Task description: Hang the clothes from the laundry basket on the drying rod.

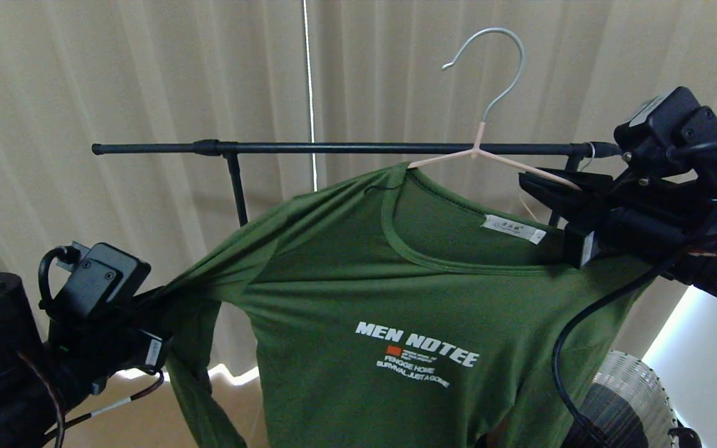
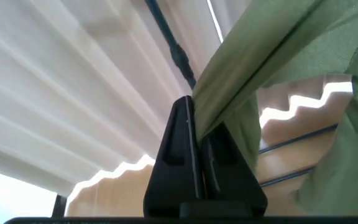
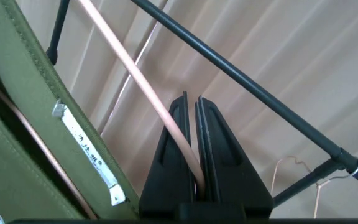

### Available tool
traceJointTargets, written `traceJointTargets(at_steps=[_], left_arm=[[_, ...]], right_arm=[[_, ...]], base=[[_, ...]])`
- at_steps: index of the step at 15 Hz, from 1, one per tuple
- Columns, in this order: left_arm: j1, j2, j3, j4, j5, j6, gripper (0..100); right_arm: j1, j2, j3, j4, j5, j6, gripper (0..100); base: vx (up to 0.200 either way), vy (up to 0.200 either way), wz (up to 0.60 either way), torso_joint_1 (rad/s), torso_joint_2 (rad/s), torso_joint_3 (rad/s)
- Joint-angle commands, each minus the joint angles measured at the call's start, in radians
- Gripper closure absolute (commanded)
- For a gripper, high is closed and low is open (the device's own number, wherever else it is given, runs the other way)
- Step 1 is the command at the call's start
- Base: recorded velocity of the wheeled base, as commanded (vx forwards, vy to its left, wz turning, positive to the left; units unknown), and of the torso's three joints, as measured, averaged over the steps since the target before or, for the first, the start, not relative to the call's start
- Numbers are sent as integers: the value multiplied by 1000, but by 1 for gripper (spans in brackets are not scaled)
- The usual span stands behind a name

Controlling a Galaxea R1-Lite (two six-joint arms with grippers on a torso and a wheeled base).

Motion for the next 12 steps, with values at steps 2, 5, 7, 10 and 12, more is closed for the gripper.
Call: traceJointTargets(at_steps=[2, 5, 7, 10, 12], left_arm=[[-7, -22, 6, 0, 0, -6, 100], [-62, -66, 13, 2, -2, -7, 0], [-65, -100, 12, 2, -62, -10, 0], [-62, -189, -6, 49, -100, -52, 0], [-65, -260, -40, 130, -132, -150, 0]], right_arm=[[-6, 5, -2, 2, -2, -1, 100], [-7, 5, -6, 7, -4, -2, 100], [-30, 5, -2, 14, -22, -2, 100], [-87, -7, -2, 108, -79, -4, 100], [-115, -29, -3, 195, -129, -2, 100]], base=[[0, 0, 0, 0, 0, 0], [0, 0, 0, 0, 0, 0], [0, 0, 0, 0, 0, 0], [0, 0, 0, 0, 0, 0], [0, 0, 0, 0, 0, 0]])
